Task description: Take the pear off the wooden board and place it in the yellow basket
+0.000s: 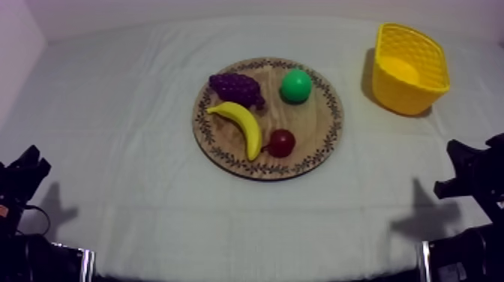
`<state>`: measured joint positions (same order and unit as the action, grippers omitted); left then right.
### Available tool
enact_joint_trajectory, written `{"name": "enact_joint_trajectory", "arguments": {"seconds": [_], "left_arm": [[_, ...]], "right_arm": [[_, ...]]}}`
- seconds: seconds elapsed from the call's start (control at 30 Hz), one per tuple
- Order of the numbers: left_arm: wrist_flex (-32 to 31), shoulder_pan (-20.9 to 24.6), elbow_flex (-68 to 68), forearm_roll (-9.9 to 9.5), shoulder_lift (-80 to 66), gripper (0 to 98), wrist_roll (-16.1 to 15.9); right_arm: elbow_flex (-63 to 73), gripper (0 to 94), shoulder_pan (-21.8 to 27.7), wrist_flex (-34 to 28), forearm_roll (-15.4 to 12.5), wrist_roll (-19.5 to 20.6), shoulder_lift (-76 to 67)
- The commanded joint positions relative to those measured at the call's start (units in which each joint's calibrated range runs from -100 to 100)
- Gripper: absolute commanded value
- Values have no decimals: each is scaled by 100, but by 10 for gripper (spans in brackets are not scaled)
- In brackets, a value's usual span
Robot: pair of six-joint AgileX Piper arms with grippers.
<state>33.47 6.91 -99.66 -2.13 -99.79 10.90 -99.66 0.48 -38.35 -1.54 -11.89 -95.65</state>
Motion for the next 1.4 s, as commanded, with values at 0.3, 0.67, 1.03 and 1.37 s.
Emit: {"name": "enact_joint_trajectory", "arguments": {"seconds": [0.3, 0.67, 1.03, 1.37], "left_arm": [[0, 1, 0, 1, -4, 1, 1], [0, 1, 0, 1, -4, 1, 1], [0, 1, 0, 1, -4, 1, 0], [0, 1, 0, 1, -4, 1, 1]], "right_arm": [[155, 59, -59, -569, 54, 260, -2], [808, 68, -258, -629, 183, 285, 753], [3413, 87, -579, 214, -269, 614, 4302], [5937, 89, -1672, 230, 224, 1877, 7240]]}}
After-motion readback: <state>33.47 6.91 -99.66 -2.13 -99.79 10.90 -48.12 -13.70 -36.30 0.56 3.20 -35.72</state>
